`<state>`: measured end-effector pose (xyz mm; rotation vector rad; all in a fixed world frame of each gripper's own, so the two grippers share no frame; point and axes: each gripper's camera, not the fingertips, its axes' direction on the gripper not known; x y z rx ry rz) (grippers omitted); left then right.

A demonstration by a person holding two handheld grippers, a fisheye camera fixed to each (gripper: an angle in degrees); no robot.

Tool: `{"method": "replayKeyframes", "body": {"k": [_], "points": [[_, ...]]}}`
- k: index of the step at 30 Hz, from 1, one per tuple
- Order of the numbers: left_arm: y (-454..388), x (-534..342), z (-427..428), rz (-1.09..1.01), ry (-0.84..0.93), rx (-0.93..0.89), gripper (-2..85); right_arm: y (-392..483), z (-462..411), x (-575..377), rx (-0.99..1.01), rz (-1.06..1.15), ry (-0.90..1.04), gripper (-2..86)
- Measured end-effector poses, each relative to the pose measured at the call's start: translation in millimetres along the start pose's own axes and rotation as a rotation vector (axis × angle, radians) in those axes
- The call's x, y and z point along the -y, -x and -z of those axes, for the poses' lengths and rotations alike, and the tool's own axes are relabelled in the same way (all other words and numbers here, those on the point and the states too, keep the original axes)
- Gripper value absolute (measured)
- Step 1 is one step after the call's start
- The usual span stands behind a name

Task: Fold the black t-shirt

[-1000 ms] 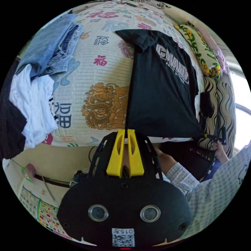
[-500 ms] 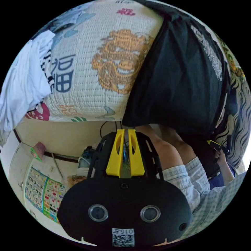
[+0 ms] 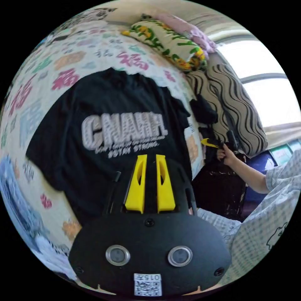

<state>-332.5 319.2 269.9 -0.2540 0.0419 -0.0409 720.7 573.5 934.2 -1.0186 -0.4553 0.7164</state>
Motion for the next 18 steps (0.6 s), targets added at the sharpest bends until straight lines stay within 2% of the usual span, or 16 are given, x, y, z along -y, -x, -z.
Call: {"method": "replayKeyframes", "body": {"k": [2,5,7,9,11,12,13,14,16,18], "points": [[-34.3,65.0,-38.7,-0.136,0.0,-0.016,7.4,-8.2,-14.7,14.0,0.062,-0.025,-0.006,9.1],[-94.7,155.7,-121.9,-0.303,0.066,0.1,9.3,-24.8,-34.7,27.0,0.151,-0.081,-0.031,9.6],[-142.0,208.5,-204.7,-0.44,0.278,0.202,11.0,-43.6,-44.7,28.6,0.273,-0.171,-0.064,8.9],[-172.2,227.5,-260.1,-0.571,0.384,0.301,10.9,-55.2,-50.7,27.7,0.393,-0.228,-0.055,5.7],[-190.9,235.9,-311.7,-0.671,0.511,0.446,9.1,-54.6,-41.7,22.0,0.355,-0.227,-0.108,3.1],[-200.0,238.8,-334.4,-0.738,0.56,0.526,6.4,-45.2,-26.8,15.4,0.249,-0.191,-0.177,2.2],[-207.6,245.0,-338.6,-0.757,0.491,0.543,2.8,-29.8,-12.5,8.8,0.154,-0.113,-0.213,1.6],[-210.3,249.5,-335.9,-0.752,0.447,0.509,1.0,-21.7,-5.8,4.7,0.112,-0.077,-0.226,1.4],[-205.5,272.4,-310.7,-0.629,0.313,0.206,-0.2,9.2,18.5,-18.4,-0.001,0.047,-0.286,0.7],[-185.4,284.6,-284.9,-0.501,0.132,0.012,-0.5,26.8,29.5,-36.7,-0.069,0.109,-0.339,0.5]]}}
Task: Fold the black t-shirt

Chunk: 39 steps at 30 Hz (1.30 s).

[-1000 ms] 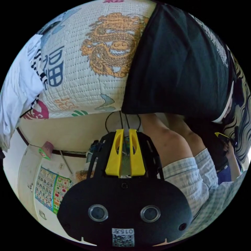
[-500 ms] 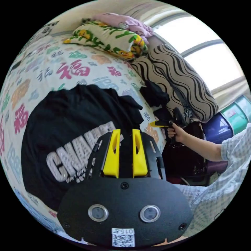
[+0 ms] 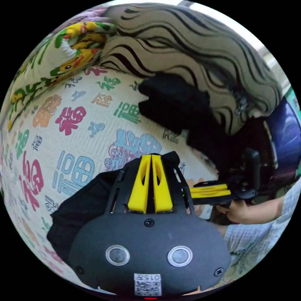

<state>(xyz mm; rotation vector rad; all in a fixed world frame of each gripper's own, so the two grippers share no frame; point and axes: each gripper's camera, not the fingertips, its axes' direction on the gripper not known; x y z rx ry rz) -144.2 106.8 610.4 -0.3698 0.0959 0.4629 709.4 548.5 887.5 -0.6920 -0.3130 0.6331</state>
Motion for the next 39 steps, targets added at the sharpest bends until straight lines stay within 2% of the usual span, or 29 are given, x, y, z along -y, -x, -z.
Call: {"method": "replayKeyframes", "body": {"k": [1,2,5,7,12,18,21,25,27,29,32,35,38,39], "points": [[19.3,-4.2,9.0,0.088,-0.099,-0.038,-0.6,4.8,2.3,-5.3,-0.035,0.012,-0.008,0.4],[29.3,-6.0,9.4,0.129,-0.124,-0.049,-0.6,4.5,1.2,-7.2,-0.048,0.011,-0.004,0.3],[76.8,-9.7,-23.2,0.3,-0.026,-0.109,-0.6,-23.4,-17.0,-5.7,-0.06,-0.145,0.092,1.3],[99.7,-13.0,-52.3,0.393,0.047,-0.175,-0.4,-43.1,-19.3,3.5,0.009,-0.222,0.105,4.6],[95.4,-2.8,-78.7,0.3,0.132,-0.082,-0.4,-50.8,-25.1,43.6,-0.019,-0.219,0.129,9.7],[92.5,-3.2,-82.0,0.238,0.244,0.007,-0.8,-29.3,-32.7,77.8,-0.047,-0.194,0.225,1.0],[87.6,-5.0,-65.9,0.19,0.197,-0.014,-0.9,-12.9,-22.4,86.3,0.002,-0.183,0.203,0.1],[68.4,-13.7,-26.2,0.07,-0.018,-0.166,-0.8,25.3,-1.8,90.4,-0.043,-0.152,0.124,-0.3],[64.9,-23.1,-15.4,0.079,-0.03,-0.214,-0.6,41.4,-2.5,85.8,-0.1,-0.15,0.139,-0.3],[65.7,-41.5,-1.2,0.128,-0.031,-0.261,-0.1,48.2,-4.5,79.8,-0.073,-0.221,0.145,-0.3],[68.6,-96.7,46.4,0.163,-0.112,-0.314,1.9,62.4,-4.1,77.0,-0.051,-0.326,0.13,-0.3],[84.8,-184.8,111.4,0.306,-0.202,-0.366,4.4,98.6,4.8,89.7,-0.049,-0.29,0.114,-0.4],[108.1,-308.4,182.9,0.593,-0.329,-0.337,5.2,162.5,3.2,114.3,0.122,-0.129,0.119,-0.2],[116.6,-364.0,213.7,0.73,-0.377,-0.27,5.2,198.2,-5.6,127.2,0.198,-0.039,0.151,0.0]]}}
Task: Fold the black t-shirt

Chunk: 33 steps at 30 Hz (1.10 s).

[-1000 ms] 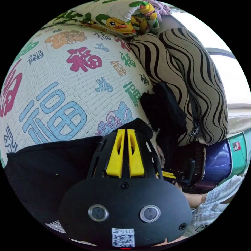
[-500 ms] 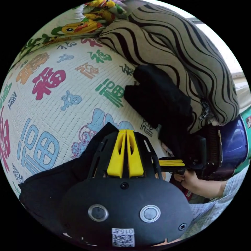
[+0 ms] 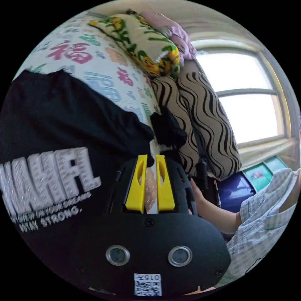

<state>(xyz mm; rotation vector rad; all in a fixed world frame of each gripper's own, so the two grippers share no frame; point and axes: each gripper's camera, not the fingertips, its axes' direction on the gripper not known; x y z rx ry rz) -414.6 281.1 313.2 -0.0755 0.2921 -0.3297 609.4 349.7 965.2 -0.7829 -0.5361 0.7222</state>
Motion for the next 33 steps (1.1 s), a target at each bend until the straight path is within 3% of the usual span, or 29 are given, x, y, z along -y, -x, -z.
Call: {"method": "replayKeyframes", "body": {"k": [4,7,11,14,18,21,23,26,29,33], "points": [[87.3,-95.5,174.9,0.38,-0.274,0.345,5.6,146.9,-92.0,46.9,0.074,0.354,0.26,2.5],[135.0,-150.0,270.5,0.567,-0.376,0.47,6.6,263.8,-185.3,65.9,0.083,0.575,0.419,5.7],[176.1,-179.3,345.5,0.621,-0.437,0.419,8.1,397.3,-304.3,72.2,0.115,0.715,0.583,8.5],[193.4,-179.4,380.3,0.568,-0.413,0.357,9.2,500.6,-400.2,60.7,0.024,0.865,0.648,8.7],[206.0,-174.7,410.1,0.495,-0.348,0.324,7.8,596.9,-544.2,25.4,-0.198,1.011,0.875,10.0],[210.9,-180.8,434.9,0.497,-0.351,0.268,5.7,618.6,-622.2,-5.9,-0.496,1.105,1.014,10.2],[211.2,-186.1,452.7,0.489,-0.348,0.242,4.9,629.5,-639.7,-10.3,-0.612,1.114,0.982,8.6],[213.0,-195.3,488.3,0.48,-0.342,0.182,2.3,648.6,-642.0,-4.1,-0.634,1.141,0.978,2.0],[210.3,-202.4,532.1,0.433,-0.372,0.17,0.1,672.8,-634.5,22.7,-0.548,1.062,0.973,0.8],[200.0,-196.1,590.5,0.355,-0.403,0.287,-0.6,722.0,-620.5,70.2,-0.413,0.958,0.788,0.6]]}}
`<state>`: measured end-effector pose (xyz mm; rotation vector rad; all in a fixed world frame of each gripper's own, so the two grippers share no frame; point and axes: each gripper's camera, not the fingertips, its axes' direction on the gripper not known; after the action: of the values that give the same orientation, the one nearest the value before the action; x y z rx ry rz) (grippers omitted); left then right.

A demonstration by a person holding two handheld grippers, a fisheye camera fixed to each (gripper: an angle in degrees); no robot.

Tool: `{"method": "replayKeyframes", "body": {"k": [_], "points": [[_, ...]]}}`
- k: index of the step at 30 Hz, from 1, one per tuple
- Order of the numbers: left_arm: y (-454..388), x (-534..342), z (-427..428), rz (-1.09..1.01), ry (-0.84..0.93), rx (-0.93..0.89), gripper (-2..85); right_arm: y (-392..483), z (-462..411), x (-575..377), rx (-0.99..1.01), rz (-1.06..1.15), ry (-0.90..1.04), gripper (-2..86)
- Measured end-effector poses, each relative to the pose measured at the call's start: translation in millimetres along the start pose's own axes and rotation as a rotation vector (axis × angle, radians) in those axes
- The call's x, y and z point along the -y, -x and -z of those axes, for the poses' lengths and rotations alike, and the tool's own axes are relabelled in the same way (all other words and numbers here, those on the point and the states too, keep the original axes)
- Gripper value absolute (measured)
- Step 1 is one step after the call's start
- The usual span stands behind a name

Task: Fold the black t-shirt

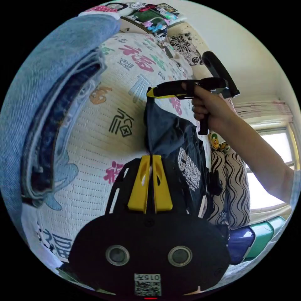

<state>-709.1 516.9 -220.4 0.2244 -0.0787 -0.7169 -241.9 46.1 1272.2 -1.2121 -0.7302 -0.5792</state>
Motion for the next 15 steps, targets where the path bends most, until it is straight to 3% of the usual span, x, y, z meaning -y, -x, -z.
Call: {"method": "replayKeyframes", "body": {"k": [6,10,15], "points": [[-6.9,51.8,34.0,-0.051,-0.01,0.228,-0.7,-25.4,7.3,28.1,-0.034,-0.156,-0.1,1.9],[-5.1,73.0,23.9,-0.07,0.071,0.489,-0.7,-56.4,-11.9,26.9,0.079,-0.267,0.036,5.9],[-8.6,64.7,56.0,-0.105,0.025,0.269,-0.2,-66.7,36.8,-40.7,0.193,-0.165,-0.086,7.4]]}}
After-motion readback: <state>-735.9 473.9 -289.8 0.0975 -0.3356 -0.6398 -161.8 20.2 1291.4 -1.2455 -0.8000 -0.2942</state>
